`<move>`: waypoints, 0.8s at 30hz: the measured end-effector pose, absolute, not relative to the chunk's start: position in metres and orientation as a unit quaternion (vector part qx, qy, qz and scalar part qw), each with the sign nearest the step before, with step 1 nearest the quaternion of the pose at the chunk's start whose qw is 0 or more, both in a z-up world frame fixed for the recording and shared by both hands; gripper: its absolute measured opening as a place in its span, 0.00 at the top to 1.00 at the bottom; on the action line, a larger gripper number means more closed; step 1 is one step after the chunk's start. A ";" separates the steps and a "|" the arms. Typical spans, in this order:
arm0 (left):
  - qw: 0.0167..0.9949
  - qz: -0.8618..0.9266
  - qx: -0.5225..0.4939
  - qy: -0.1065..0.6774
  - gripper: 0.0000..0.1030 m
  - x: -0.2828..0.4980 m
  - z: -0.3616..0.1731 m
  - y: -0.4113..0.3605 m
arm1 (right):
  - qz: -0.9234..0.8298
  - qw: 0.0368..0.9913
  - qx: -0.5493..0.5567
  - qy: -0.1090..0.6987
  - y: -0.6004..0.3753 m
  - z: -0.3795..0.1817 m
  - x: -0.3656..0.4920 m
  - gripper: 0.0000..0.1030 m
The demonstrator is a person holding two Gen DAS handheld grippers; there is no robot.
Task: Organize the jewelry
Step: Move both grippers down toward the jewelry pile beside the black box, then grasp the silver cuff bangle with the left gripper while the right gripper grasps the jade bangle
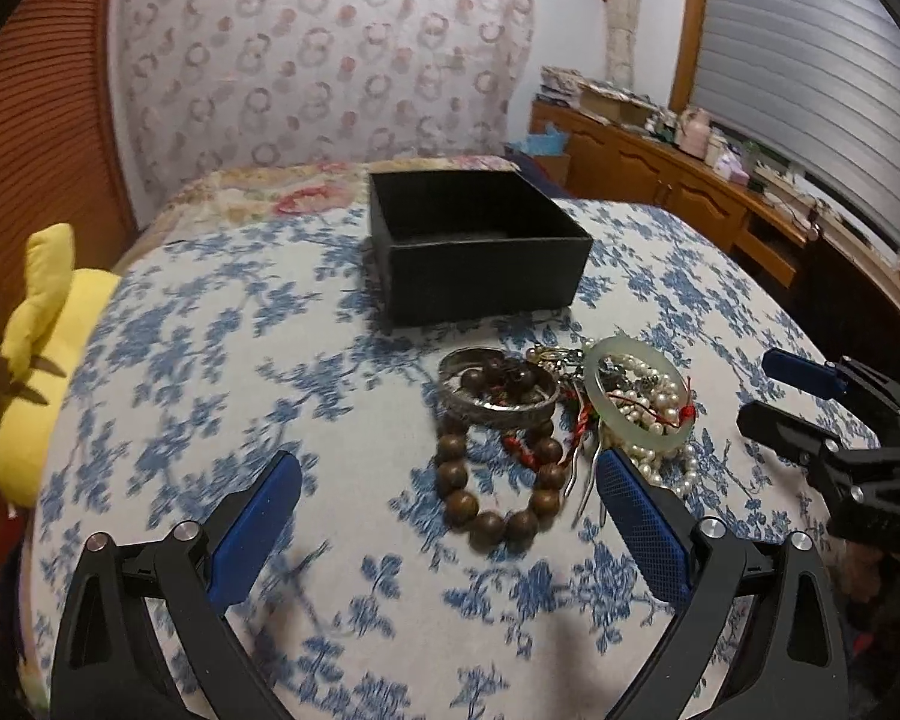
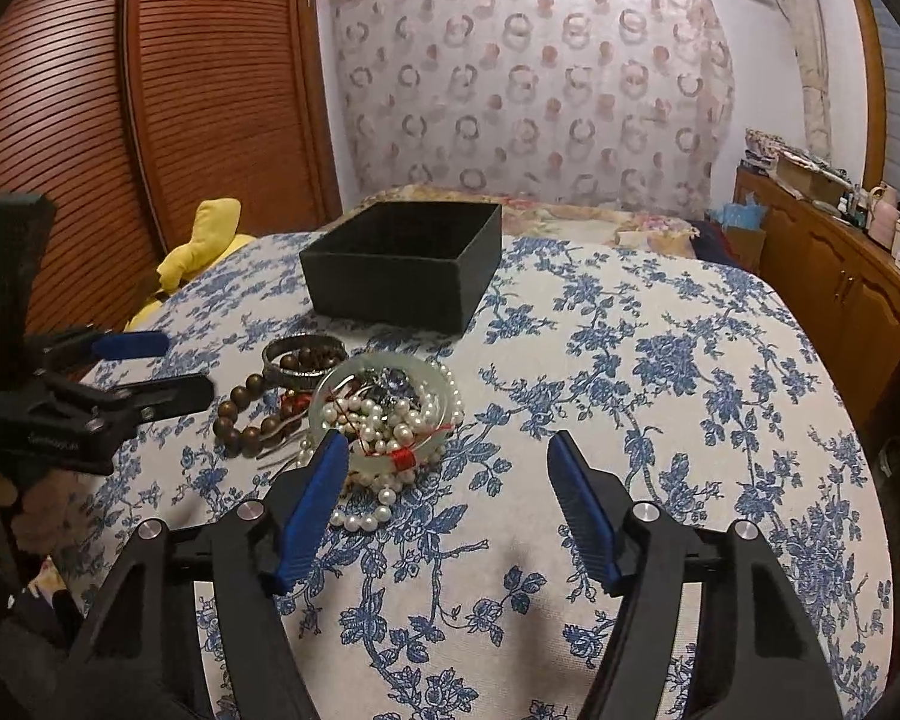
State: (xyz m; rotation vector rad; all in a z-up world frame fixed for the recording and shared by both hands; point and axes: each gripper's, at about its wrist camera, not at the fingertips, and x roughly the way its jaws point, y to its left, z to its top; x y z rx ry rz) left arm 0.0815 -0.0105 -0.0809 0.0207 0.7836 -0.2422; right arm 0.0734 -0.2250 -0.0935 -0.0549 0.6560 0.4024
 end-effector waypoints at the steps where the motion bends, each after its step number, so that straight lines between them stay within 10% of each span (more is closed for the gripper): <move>1: 0.913 -0.123 0.014 0.388 0.14 0.088 -0.084 -0.013 | 0.196 0.926 -0.027 0.321 -0.225 -0.094 0.073 0.31; 9: 0.895 -0.145 0.005 0.421 0.29 0.124 -0.099 -0.017 | 0.193 0.927 -0.027 0.320 -0.229 -0.092 0.074 0.31; 24: 0.884 -0.162 0.048 0.436 0.30 0.157 -0.105 -0.045 | 0.198 0.923 -0.037 0.329 -0.224 -0.095 0.080 0.31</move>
